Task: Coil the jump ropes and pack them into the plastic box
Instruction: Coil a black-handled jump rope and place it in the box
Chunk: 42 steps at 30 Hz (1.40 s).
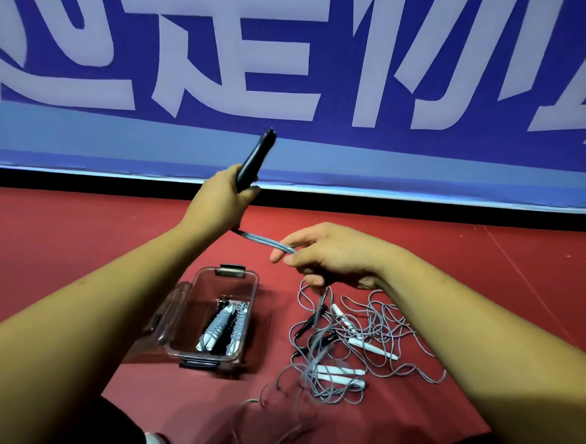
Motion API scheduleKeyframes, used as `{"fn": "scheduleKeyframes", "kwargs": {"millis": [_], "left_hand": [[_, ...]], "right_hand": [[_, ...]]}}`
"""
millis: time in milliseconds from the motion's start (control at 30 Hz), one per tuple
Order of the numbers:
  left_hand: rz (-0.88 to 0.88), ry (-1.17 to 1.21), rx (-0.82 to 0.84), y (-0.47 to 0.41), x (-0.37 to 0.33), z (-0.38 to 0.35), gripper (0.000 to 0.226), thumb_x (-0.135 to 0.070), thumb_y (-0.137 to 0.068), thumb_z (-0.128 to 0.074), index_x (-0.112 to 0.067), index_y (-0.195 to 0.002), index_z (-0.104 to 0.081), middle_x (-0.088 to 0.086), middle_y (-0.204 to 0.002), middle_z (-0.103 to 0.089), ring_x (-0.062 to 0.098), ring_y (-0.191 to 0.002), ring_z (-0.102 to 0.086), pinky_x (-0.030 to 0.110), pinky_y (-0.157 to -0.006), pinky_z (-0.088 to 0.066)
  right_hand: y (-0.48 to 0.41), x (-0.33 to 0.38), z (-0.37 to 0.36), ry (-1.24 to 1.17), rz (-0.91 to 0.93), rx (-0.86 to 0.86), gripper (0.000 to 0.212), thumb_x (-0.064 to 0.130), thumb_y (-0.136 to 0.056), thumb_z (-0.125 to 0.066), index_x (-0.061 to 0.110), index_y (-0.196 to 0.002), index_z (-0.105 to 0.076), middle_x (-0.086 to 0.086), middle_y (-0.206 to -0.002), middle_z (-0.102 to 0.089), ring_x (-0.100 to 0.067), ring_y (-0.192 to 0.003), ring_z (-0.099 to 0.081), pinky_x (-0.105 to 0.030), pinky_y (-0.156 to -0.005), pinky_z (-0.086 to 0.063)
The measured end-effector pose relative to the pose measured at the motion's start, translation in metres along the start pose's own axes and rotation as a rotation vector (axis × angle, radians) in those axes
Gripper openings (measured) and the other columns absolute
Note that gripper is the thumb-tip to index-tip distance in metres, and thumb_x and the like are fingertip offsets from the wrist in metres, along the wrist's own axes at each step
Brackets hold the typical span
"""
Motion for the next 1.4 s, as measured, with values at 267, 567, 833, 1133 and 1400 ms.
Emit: {"fn": "scheduleKeyframes", "kwargs": {"millis": [267, 567, 833, 1133, 1400], "left_hand": [[0.112, -0.029, 0.538, 0.025, 0.002, -0.031, 0.004, -0.017, -0.094, -0.065, -0.015, -0.097, -0.063, 0.006, -0.060, -0.050, 0.020, -0.040, -0.049, 0.024, -0.041, -0.041], [0.228, 0.320, 0.759, 0.041, 0.000, -0.037, 0.020, -0.019, -0.094, -0.064, -0.002, -0.103, -0.057, 0.010, -0.065, -0.053, 0.014, -0.048, -0.032, 0.020, -0.046, -0.026], [0.185, 0.320, 0.896, 0.053, -0.005, -0.034, 0.046, -0.045, -0.088, -0.062, -0.002, -0.102, -0.051, 0.004, -0.061, -0.040, 0.015, -0.045, -0.031, 0.022, -0.041, -0.031], [0.001, -0.383, 0.906, 0.047, 0.015, -0.039, 0.015, -0.017, -0.087, -0.072, -0.011, -0.095, -0.060, 0.000, -0.061, -0.053, 0.009, -0.036, -0.044, 0.022, -0.039, -0.039], [-0.516, -0.222, 0.649, 0.063, -0.059, -0.024, 0.021, -0.021, -0.084, -0.077, -0.027, -0.095, -0.060, -0.018, -0.076, -0.065, -0.008, -0.070, -0.059, 0.013, -0.064, -0.044]], "right_hand": [[0.010, -0.002, 0.054, 0.288, 0.089, -0.177, 0.013, 0.008, -0.091, -0.065, 0.011, -0.098, -0.075, 0.001, -0.056, -0.046, -0.014, -0.048, -0.042, -0.030, -0.055, -0.044], [0.018, -0.003, 0.095, 0.577, 0.135, -0.377, 0.022, 0.035, -0.084, -0.074, 0.016, -0.073, -0.073, 0.009, -0.049, -0.052, -0.007, -0.045, -0.043, -0.016, -0.046, -0.035], [0.023, 0.004, 0.106, 0.659, 0.172, -0.458, 0.016, 0.033, -0.086, -0.071, 0.022, -0.075, -0.074, -0.002, -0.066, -0.062, -0.008, -0.058, -0.044, -0.020, -0.055, -0.036], [0.019, 0.019, 0.084, 0.760, 0.174, -0.351, 0.011, 0.028, -0.086, -0.071, 0.019, -0.083, -0.075, 0.003, -0.077, -0.070, -0.003, -0.059, -0.050, -0.021, -0.061, -0.041], [0.016, 0.007, 0.098, 0.390, 0.274, -0.504, 0.010, 0.015, -0.090, -0.067, 0.010, -0.083, -0.072, -0.003, -0.067, -0.063, -0.012, -0.056, -0.049, -0.026, -0.058, -0.042]]}}
Point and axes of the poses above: each hand's wrist, its own y-axis away from the middle knuckle, its own z-axis out of the back of the hand, x = y × z, the point moved 6 cm from there along -y, towards the middle knuckle
